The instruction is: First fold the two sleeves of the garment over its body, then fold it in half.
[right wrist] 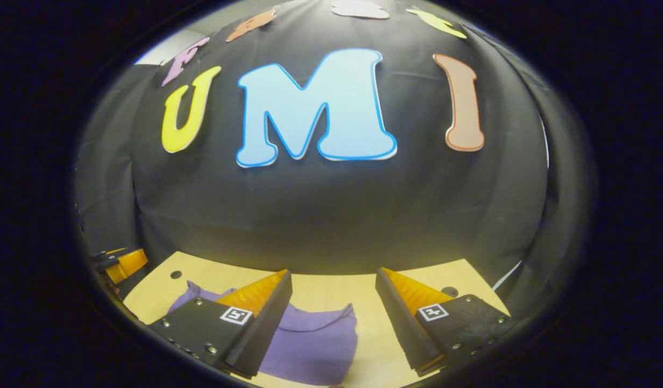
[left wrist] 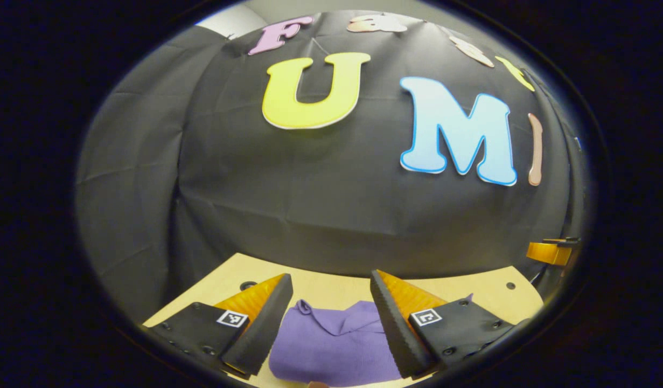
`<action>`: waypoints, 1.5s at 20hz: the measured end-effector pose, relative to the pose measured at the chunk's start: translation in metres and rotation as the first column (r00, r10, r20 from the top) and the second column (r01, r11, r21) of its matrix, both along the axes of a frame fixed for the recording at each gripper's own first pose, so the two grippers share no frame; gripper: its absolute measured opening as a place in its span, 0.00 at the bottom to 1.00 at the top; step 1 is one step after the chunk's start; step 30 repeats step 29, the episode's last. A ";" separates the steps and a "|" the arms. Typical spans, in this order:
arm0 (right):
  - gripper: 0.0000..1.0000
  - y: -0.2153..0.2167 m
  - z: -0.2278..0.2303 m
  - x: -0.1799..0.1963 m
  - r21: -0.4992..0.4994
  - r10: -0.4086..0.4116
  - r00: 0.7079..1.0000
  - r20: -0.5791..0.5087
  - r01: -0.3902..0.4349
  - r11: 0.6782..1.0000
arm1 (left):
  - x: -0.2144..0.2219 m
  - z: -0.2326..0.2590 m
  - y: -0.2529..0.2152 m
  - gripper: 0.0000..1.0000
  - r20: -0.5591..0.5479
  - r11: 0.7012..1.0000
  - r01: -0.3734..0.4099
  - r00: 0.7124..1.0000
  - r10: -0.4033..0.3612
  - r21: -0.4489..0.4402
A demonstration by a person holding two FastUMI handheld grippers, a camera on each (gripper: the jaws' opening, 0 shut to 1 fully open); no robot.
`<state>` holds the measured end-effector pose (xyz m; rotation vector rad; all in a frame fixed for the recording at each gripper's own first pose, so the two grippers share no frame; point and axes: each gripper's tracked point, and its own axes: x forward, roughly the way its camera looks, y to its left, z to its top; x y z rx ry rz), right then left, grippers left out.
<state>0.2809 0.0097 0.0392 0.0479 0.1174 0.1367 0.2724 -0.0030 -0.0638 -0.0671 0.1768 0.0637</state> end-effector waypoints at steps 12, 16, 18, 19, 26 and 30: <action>0.97 0.017 0.048 -0.155 -0.039 -0.059 0.986 0.156 0.066 0.997 | -0.126 0.050 -0.003 0.92 0.108 0.995 0.096 0.989 -0.096 0.007; 1.00 0.020 0.051 -0.217 -0.029 -0.097 0.980 0.173 0.104 0.994 | -0.174 0.061 0.016 0.92 0.118 0.996 0.088 0.989 -0.086 -0.009; 0.96 0.020 0.052 -0.244 -0.018 -0.123 0.975 0.188 0.128 0.992 | -0.195 0.065 0.023 0.92 0.123 0.996 0.089 0.989 -0.087 -0.011; 0.92 0.019 0.054 -0.256 -0.015 -0.134 0.970 0.202 0.140 0.990 | -0.205 0.065 0.025 0.92 0.125 0.996 0.090 0.988 -0.089 -0.003; 0.96 0.014 0.053 -0.301 -0.018 -0.166 0.957 0.238 0.175 0.984 | -0.271 0.076 0.023 0.92 0.134 0.989 0.125 0.982 -0.134 0.075; 0.96 0.014 0.048 -0.308 -0.028 -0.156 0.959 0.237 0.167 0.985 | -0.288 0.077 0.013 0.92 0.139 0.987 0.137 0.979 -0.148 0.085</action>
